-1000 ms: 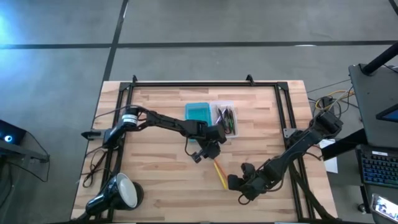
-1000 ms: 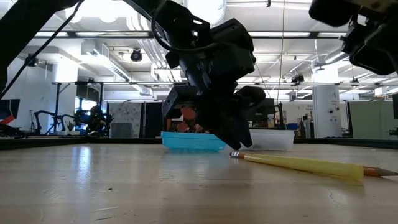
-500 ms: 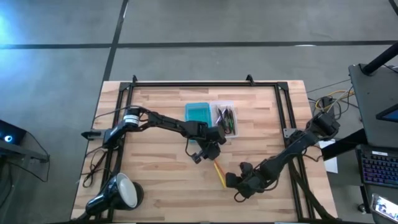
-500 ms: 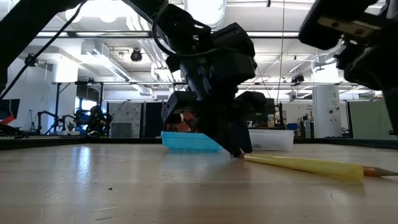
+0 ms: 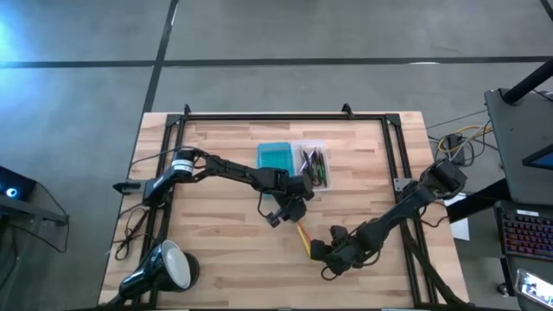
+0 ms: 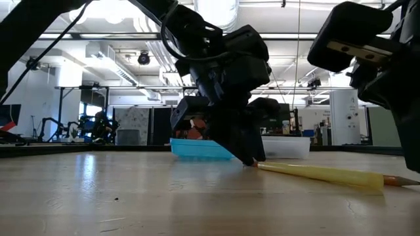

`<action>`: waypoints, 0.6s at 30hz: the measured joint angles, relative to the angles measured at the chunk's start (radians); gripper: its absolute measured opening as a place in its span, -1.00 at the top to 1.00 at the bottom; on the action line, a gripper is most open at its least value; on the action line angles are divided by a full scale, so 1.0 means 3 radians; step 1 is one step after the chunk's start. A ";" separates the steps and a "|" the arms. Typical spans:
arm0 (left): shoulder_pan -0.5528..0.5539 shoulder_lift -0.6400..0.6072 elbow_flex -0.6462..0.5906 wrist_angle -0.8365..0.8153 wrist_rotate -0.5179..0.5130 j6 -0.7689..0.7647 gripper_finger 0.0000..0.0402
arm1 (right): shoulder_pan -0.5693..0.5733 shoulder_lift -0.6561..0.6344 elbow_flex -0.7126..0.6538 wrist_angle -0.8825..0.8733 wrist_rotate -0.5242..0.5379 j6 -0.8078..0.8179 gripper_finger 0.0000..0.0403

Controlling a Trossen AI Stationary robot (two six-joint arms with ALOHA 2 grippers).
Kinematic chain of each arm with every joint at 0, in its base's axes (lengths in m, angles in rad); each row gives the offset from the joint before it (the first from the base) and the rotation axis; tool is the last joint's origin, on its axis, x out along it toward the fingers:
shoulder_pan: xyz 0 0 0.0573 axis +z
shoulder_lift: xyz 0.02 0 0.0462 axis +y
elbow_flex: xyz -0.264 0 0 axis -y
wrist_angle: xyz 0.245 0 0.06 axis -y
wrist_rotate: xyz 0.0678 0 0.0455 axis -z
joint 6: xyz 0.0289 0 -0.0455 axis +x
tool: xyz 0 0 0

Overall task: Pick & place school supplies into a supply box
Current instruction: Put the orange pencil into the blue supply box

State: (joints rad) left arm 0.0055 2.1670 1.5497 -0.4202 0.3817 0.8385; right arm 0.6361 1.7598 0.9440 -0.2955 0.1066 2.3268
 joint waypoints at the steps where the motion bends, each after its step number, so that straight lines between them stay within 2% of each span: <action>1: 0.0000 0.0000 0.0000 0.0000 0.0000 -0.0002 0.55 | 0.0000 0.0016 0.0000 0.0008 -0.0003 0.0000 0.96; 18: 0.0000 -0.0001 0.0000 0.0001 -0.0003 -0.0011 0.55 | -0.0027 0.0079 0.0032 0.0070 -0.0013 -0.0010 0.96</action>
State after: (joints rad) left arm 0.0055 2.1666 1.5497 -0.4198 0.3809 0.8352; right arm 0.6280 1.7834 0.9534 -0.2745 0.1027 2.3239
